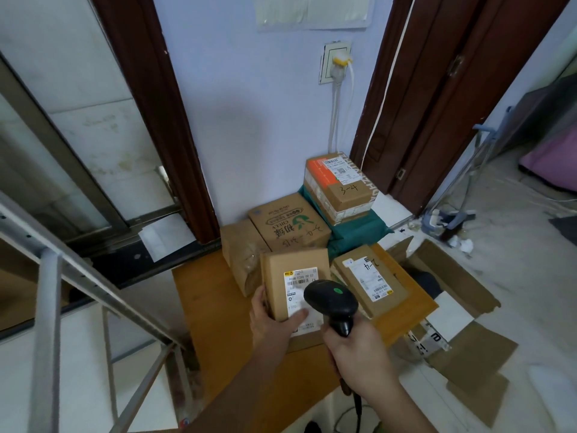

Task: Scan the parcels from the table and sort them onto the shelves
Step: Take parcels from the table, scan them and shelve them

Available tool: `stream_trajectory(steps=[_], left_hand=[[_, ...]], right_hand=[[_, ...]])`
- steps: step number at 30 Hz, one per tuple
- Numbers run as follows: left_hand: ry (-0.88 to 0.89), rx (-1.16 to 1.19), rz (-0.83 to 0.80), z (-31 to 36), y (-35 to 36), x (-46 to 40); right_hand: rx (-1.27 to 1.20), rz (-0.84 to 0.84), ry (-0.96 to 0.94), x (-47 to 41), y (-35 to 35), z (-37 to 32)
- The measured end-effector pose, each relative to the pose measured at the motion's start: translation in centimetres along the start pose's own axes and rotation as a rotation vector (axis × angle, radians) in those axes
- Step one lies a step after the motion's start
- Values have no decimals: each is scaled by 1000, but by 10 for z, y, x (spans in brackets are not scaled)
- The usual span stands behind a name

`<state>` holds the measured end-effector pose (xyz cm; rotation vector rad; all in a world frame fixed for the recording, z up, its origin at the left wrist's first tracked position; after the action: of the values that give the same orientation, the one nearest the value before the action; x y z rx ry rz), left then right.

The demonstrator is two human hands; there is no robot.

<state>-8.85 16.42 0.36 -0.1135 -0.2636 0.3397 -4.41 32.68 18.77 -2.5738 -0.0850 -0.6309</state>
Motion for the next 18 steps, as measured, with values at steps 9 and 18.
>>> stream_trajectory(steps=[9,18], left_hand=[[-50,95,29,6,-37,58],[-25,253,292,3,-75,203]], right_hand=[[16,-84,-109,51,-6,8],[230,-378,-429,121,2,39]])
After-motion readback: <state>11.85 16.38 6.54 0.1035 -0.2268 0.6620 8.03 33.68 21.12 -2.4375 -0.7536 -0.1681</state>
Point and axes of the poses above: each hand's wrist, its own x-axis away from the middle knuckle, its own y-axis out of the palm, z = x × y, the point moved 1 cm from there along -x, towards the middle knuckle, and after that the axes turned 3 degrees about y, right-handed, at the moved point
